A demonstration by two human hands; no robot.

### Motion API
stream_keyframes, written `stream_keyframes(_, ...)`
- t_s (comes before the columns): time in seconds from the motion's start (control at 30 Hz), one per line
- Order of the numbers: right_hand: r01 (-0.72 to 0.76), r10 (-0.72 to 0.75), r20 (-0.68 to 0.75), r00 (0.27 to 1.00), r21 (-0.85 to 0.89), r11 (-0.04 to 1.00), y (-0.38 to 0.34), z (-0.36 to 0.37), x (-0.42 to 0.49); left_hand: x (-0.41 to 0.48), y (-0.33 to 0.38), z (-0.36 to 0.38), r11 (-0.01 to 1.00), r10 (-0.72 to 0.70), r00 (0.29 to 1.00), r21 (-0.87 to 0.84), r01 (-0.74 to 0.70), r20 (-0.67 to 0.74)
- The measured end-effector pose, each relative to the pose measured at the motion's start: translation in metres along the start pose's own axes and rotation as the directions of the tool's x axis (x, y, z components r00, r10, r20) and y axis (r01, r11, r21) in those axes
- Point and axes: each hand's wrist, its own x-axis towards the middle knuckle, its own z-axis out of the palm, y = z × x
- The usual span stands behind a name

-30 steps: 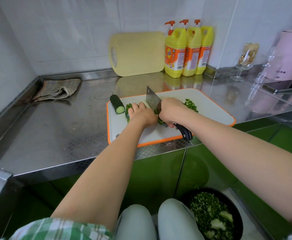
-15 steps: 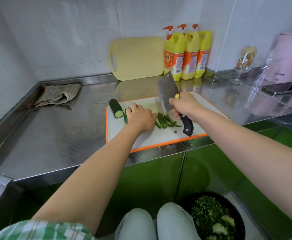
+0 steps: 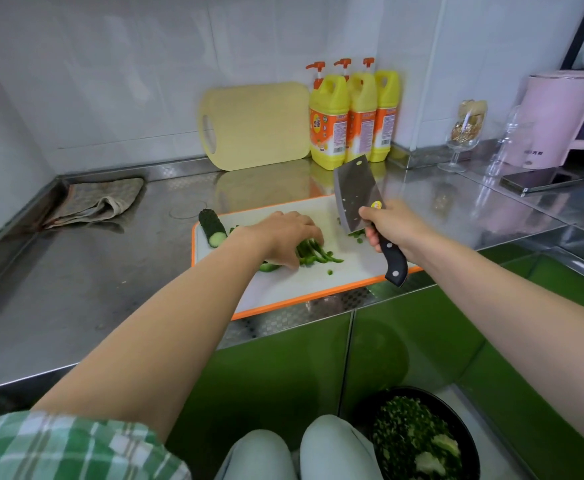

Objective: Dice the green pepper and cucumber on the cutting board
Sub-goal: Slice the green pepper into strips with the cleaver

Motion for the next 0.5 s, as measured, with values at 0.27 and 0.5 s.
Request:
stream_keyframes(0.27,-0.029,0.029,0.026,0.999,-0.03,0.999,0.01,-0.005,-0.002,0.009,0.0,-0.001,0.992,0.104,0.993,0.079,-0.1,-0.048)
stream_keyframes(0.5,-0.037,0.039,0.038,0.999,-0.059,0.998,0.014,-0.005,0.001,0.018,0.003,-0.005,0.982,0.026,0.992,0.183,-0.048,0.12)
